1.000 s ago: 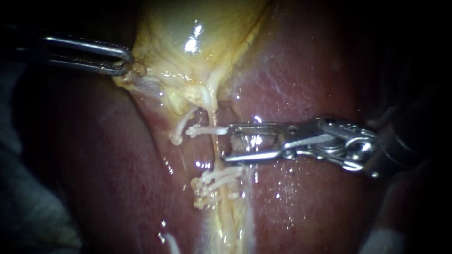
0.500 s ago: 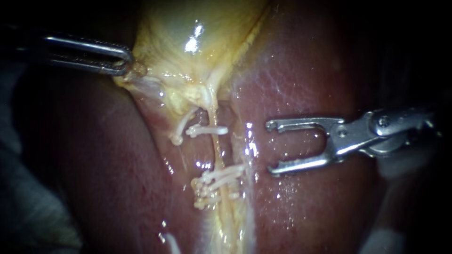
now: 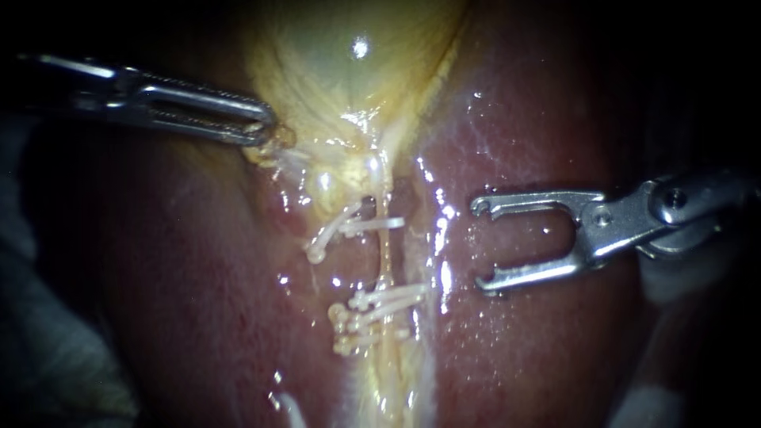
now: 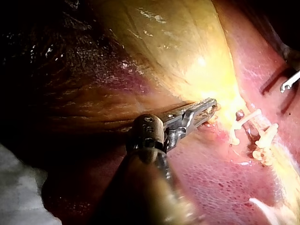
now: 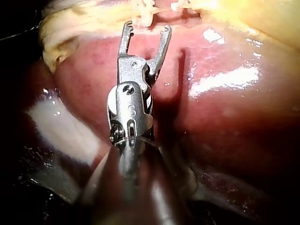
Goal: Going back third clip right tube
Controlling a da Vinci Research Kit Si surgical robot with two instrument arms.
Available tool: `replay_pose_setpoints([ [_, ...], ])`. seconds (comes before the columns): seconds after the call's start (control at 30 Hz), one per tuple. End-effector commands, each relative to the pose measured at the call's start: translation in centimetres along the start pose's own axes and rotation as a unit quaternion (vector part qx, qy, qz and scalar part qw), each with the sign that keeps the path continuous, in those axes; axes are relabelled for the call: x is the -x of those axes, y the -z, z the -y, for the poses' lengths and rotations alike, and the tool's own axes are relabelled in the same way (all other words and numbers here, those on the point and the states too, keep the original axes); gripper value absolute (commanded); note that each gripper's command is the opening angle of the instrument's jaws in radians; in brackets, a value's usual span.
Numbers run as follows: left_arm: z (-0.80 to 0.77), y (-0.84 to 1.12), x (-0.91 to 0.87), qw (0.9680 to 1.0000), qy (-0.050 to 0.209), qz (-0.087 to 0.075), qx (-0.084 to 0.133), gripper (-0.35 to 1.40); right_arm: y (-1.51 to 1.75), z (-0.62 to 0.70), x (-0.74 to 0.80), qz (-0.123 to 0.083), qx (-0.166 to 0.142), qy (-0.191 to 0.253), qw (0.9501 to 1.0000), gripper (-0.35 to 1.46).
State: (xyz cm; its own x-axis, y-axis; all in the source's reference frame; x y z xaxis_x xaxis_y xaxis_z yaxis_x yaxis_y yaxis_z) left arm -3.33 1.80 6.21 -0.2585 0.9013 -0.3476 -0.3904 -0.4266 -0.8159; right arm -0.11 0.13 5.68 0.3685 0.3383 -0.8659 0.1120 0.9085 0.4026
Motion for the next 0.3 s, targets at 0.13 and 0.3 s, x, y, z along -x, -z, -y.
replay_pose_setpoints([
  [0.13,0.01,0.02,0.0,1.0,0.0,0.001,0.001,-0.35,0.0,0.0,0.0,0.0,0.0,0.0,1.0,0.49],
  [0.3,0.0,0.09,-0.02,1.0,0.0,0.002,0.003,-0.35,-0.02,0.0,0.01,0.0,0.001,0.0,1.0,0.49],
])
